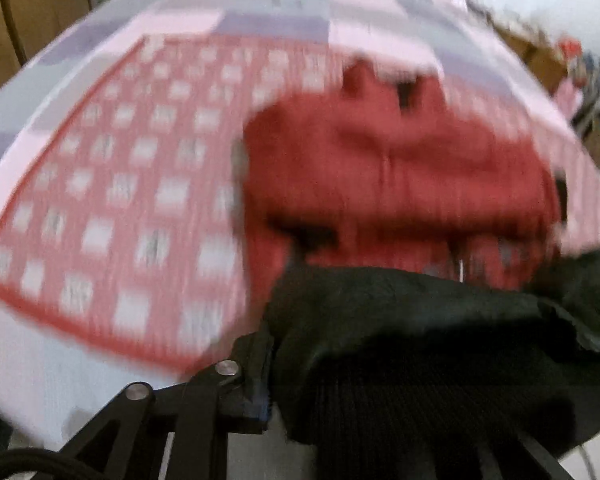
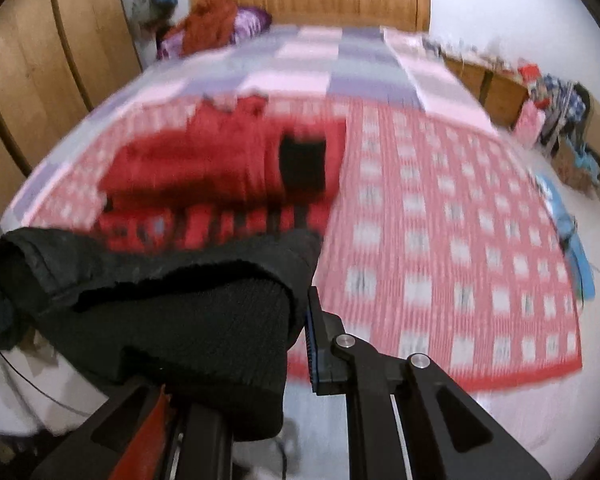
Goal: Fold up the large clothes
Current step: 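Lift the hem with both tools and fold it toward the hood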
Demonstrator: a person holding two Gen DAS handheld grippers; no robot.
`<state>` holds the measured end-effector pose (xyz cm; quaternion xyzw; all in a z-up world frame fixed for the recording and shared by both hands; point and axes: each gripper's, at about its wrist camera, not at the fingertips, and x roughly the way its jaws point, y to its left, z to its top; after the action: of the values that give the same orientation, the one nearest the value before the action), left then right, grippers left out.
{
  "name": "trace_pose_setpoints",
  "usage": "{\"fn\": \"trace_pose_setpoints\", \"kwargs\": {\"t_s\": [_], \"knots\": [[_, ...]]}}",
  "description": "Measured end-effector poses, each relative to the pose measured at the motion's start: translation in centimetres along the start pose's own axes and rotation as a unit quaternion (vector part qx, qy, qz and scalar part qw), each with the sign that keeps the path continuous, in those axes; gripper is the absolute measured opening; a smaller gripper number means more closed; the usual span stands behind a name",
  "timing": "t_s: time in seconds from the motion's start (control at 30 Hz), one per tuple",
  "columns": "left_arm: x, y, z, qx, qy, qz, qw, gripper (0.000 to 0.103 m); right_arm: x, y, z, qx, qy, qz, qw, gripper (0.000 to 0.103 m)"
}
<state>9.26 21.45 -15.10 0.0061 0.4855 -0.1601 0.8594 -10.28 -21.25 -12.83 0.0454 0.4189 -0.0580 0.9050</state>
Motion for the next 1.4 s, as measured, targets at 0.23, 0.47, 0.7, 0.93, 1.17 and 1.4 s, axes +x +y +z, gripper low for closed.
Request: {"fn": "trace_pose_setpoints", "kwargs": {"t_s": [0.23, 0.47, 0.7, 0.93, 1.17, 1.4], "knots": [[8.6, 1.2, 13.7, -0.018, -0.022, -0.013, 0.9995, 0.019, 7.0, -1.5, 13.6, 0.008, -0.081, -0.009, 0.997, 0.013], [23.4, 0.8, 22.9, -0.019, 0.068, 0.016, 0.9974, 0.019, 21.7, -2.4, 23.6, 0.041, -0.024, -0.074, 0.996, 0.013], [31.7, -0.3, 22.8, 0.005, 0.111, 0.021, 0.9935, 0.024, 34.7, -3.4, 22.6, 0.045, 0.116, -0.156, 0.98, 0.013], [32.7, 2.2, 22.5, -0.047, 0.116, -0.004, 0.9922, 0.055, 38.2, -3.1, 21.2, 0.034, 0.109, -0.17, 0.979, 0.017], [28.0, 0.6, 25.4, 0.032, 0.126, 0.005, 0.9915, 0.055, 33.7, -7.3, 23.9, 0.073, 0.089, -0.069, 0.991, 0.055], [24.7, -0.1, 29.7, 0.048, 0.135, 0.009, 0.9896, 0.063, 28.0, -9.2, 30.9, 0.002, 0.094, -0.025, 0.995, 0.082]]}}
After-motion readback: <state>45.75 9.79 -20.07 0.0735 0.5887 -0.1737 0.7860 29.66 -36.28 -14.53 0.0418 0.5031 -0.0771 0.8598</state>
